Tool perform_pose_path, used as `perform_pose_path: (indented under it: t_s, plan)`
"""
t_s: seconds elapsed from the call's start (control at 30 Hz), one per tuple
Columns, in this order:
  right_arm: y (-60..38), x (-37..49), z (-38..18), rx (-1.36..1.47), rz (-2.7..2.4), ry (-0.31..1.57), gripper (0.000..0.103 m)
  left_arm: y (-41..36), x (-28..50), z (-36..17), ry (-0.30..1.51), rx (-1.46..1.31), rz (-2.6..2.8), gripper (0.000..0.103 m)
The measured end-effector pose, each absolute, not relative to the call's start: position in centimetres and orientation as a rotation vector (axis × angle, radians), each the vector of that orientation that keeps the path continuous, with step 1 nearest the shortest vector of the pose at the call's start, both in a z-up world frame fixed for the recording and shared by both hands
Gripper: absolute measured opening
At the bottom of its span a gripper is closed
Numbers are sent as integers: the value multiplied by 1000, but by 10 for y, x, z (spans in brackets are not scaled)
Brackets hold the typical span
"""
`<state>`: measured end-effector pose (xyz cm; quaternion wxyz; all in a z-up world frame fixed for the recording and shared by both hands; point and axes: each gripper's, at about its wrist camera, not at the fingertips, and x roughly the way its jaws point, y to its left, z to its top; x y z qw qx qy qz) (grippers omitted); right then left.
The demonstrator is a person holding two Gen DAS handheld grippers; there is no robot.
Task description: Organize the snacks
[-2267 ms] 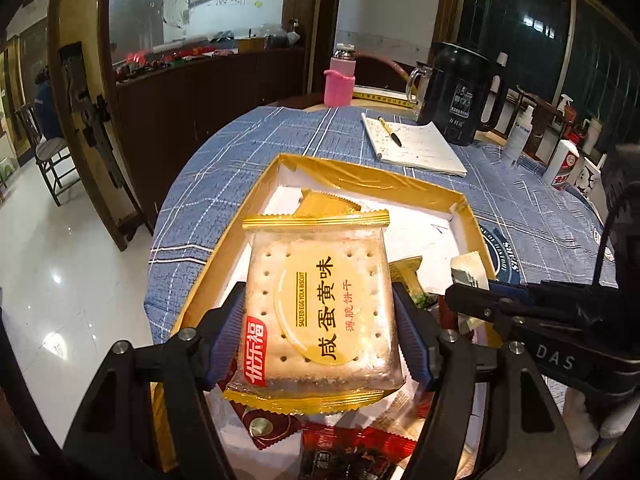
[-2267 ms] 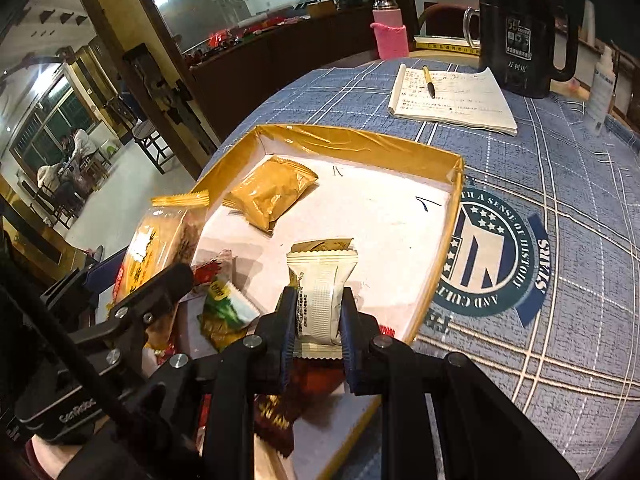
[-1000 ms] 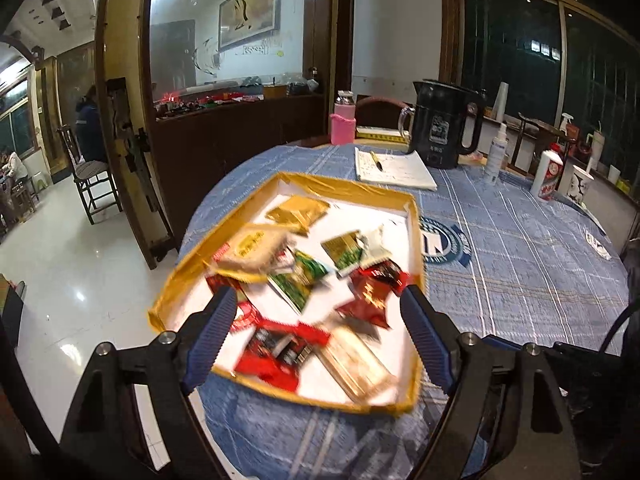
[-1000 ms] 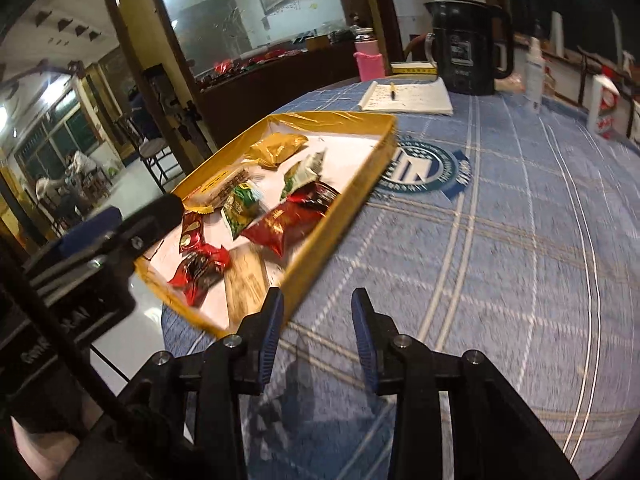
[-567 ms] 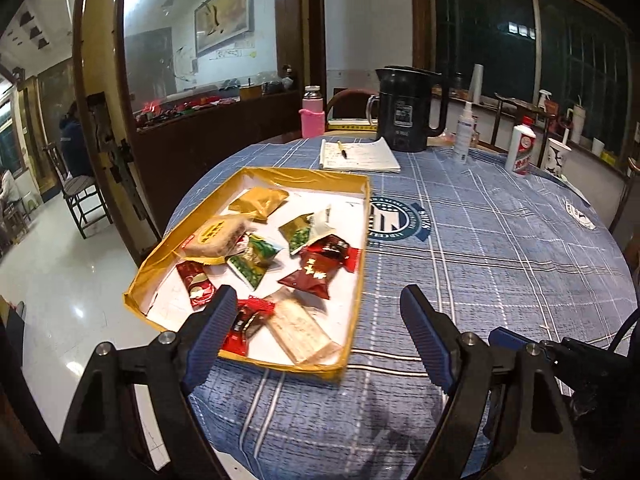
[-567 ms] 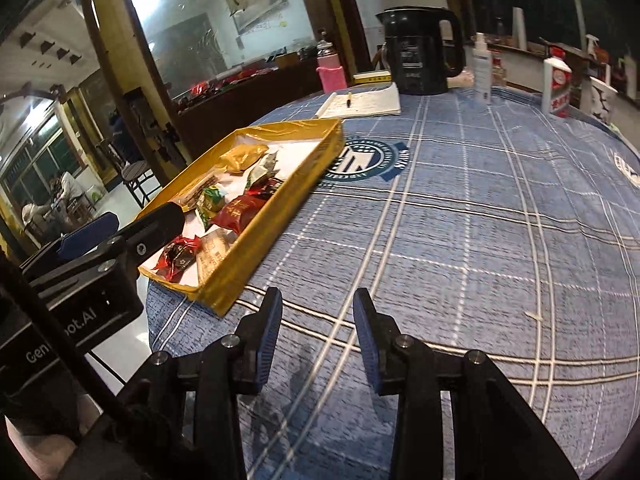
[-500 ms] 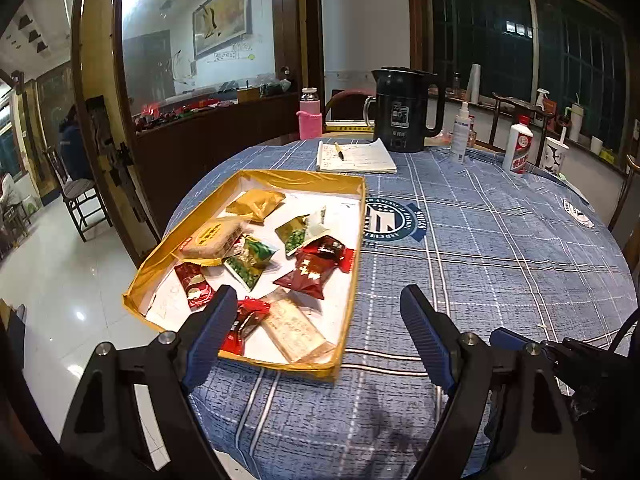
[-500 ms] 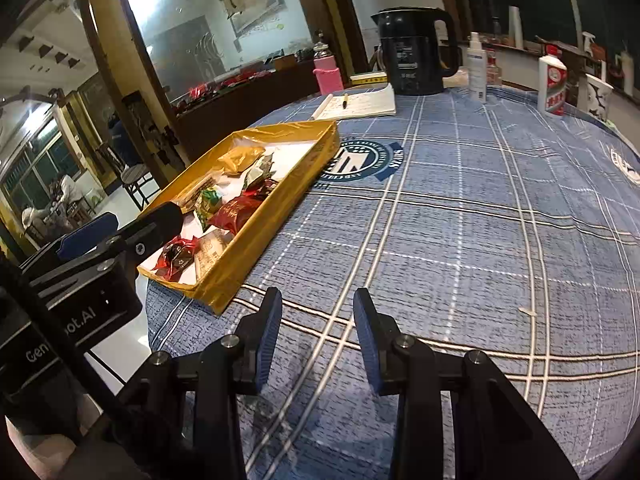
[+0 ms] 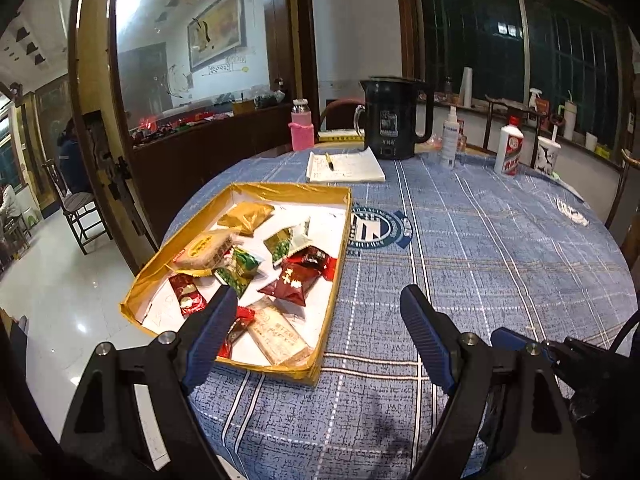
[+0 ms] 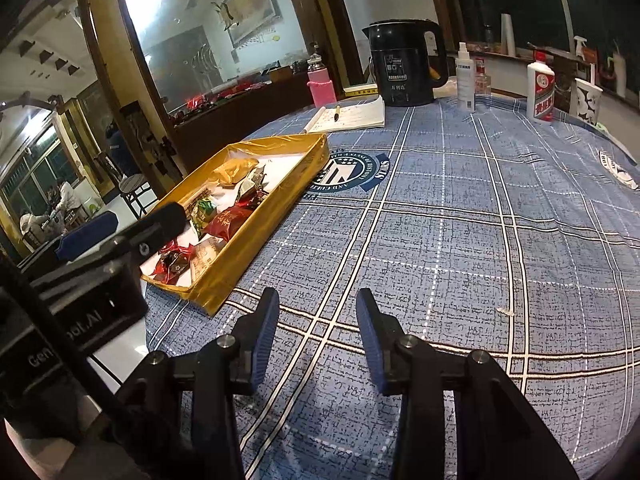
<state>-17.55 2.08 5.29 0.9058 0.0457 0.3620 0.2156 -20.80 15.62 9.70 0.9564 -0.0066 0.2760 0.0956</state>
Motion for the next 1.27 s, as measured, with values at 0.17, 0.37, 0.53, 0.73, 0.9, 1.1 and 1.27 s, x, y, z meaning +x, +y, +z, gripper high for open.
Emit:
perform_pose_path:
  t_s: [0.17,0.37,0.53,0.73,0.9,1.1,1.27]
  plan:
    - [24,-179,55,70,446,728,40,163,-223,107,446,-22,270,84]
    - [32,-183,55,42,460,711,40,165,-257,120,256,-6,408,90]
    - [42,-192,58,-11,468,674,42,167,-259,112,236,17,382,92]
    - [55,-203,59,-75,487,637,45,177,-243,101,352,-44,319,92]
    - [63,-203,55,-100,502,642,45,183,-239,92,401,-89,289,92]
    - [67,-198,51,-103,503,660,45,191,-232,84,469,-114,294,92]
    - [69,-196,49,-104,500,672,46,199,-223,72,546,-145,299,92]
